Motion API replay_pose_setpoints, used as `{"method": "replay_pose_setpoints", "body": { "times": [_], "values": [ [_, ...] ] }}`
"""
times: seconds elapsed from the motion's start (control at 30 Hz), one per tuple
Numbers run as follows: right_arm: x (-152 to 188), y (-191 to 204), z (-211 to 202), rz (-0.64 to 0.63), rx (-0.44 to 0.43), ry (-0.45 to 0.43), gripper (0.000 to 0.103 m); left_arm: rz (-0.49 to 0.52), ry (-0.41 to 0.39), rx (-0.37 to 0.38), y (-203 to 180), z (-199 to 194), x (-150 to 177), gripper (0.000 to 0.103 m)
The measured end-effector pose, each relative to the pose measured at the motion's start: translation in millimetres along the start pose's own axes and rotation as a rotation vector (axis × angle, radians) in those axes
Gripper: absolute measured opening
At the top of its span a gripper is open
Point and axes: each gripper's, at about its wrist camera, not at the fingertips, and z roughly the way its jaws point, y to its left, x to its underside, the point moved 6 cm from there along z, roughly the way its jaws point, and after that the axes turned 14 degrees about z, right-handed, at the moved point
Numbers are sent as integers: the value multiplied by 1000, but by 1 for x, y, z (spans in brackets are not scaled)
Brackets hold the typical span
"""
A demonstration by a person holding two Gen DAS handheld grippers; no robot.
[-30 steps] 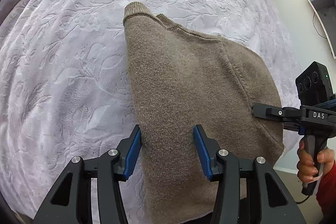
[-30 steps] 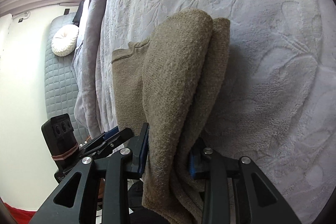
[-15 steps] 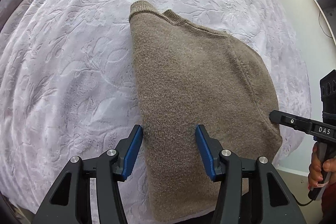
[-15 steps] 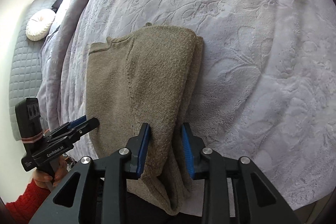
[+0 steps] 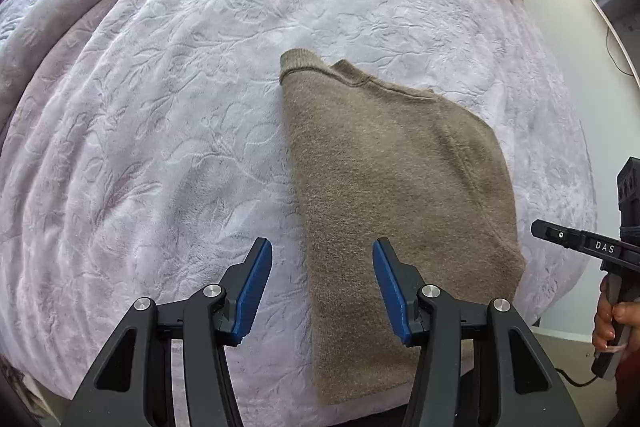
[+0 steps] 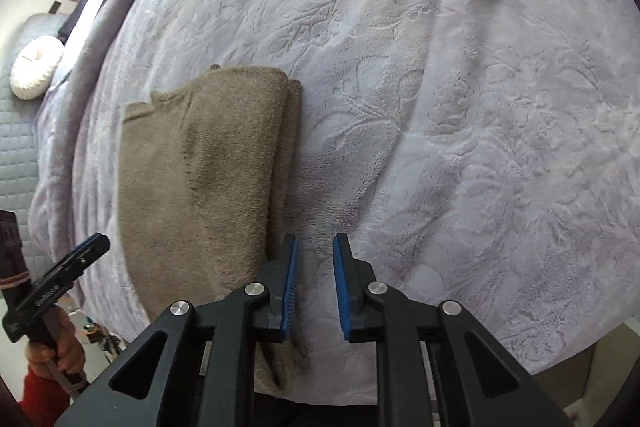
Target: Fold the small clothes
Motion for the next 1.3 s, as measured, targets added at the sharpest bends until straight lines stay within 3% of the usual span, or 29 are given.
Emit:
{"method": "replay_pose_setpoints", "body": {
  "times": [0.13, 0.23, 0.4, 0.57, 0.67, 0.8, 1.07, 1.1, 1.13, 1.17, 1.3],
  "values": [
    [14, 23, -11, -54, -87, 9, 19, 77, 6, 104, -24, 2, -2, 54],
    [31, 41, 4, -116, -89, 55, 18, 108, 46, 153, -43, 17, 3, 54],
    [40, 39, 38, -188, 54, 69, 16, 123, 98, 112, -49, 50, 16, 54],
    [38, 28, 58, -238, 97, 77, 16, 129, 89, 126, -51, 53, 16, 54],
    [41, 25, 53, -264, 110, 77, 17, 126, 84, 129, -50, 49, 20, 54],
    [44, 14, 41, -204, 105, 95, 18, 114, 94, 106, -48, 43, 20, 54],
    [42, 23, 12, -144, 109, 61, 22, 97, 125, -28, -43, 28, 20, 54],
    [42, 26, 8, -143, 108, 55, 23, 87, 128, -42, -41, 26, 20, 63],
    [41, 28, 6, -141, 110, 51, 24, 69, 130, -60, -39, 24, 20, 82],
    [41, 30, 4, -138, 115, 46, 28, 50, 119, -75, -37, 21, 19, 88],
    [40, 44, 4, -129, 138, 28, 44, -5, 97, -80, -32, 16, 16, 90]
  ]
}}
